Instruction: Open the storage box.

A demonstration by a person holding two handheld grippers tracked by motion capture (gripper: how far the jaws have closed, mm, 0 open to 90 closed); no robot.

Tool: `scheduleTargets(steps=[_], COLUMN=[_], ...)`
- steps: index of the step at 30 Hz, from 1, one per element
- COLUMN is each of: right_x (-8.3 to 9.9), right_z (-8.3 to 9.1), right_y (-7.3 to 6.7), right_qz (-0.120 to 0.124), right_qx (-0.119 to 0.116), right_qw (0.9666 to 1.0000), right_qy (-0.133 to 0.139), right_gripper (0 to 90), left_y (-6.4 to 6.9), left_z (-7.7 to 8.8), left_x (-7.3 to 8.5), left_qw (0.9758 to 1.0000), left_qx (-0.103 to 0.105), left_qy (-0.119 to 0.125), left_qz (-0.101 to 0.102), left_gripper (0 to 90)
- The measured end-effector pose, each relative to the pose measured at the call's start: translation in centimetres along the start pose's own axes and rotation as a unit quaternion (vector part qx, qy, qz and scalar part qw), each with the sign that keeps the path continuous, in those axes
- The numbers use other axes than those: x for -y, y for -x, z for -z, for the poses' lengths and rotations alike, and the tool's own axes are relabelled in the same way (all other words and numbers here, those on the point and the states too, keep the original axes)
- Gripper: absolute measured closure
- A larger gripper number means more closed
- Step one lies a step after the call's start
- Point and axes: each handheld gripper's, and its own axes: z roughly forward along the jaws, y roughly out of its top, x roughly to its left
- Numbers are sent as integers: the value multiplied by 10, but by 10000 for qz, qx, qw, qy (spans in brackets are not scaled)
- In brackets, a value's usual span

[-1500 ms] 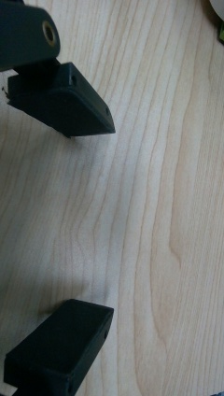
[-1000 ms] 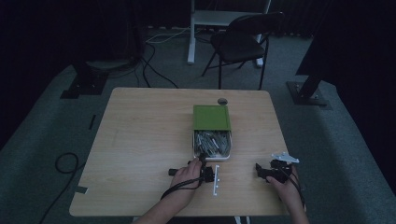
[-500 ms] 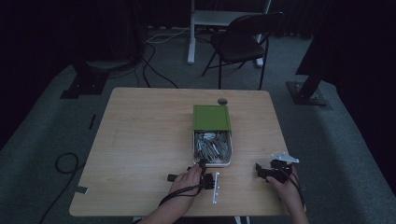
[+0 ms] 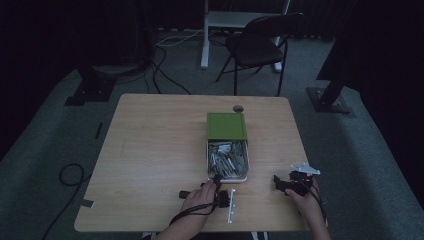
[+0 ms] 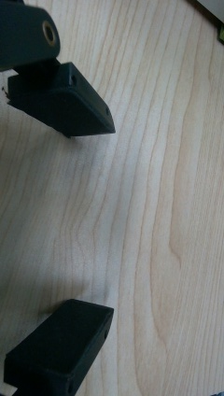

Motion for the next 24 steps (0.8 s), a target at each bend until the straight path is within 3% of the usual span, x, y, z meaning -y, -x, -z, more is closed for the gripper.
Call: scheduleTargets(steps=[6,17,20,23,24], right_x=[0,0,0,0,0], right_z=[0,0,0,0,0], right_y=[0,0,0,0,0], right_qz=[1,4,3,3,2], right_qx=[1,2,3,2,1], right_qw=[10000,10000,10000,10000,10000], right_qy=[0,-2,-2,1,3], right_gripper=[108,108,108,108,108], left_y=[1,2,3,1,0], left_z=[4,9,9,13,14], left_x=[0,0,2,3,4], left_qw=[9999,9998,9993,9976,9961], left_qx=[73,165,283,383,451], left_qy=[85,140,201,352,435], left_qz=[103,35,152,452,625], left_gripper=[726,709,641,614,614])
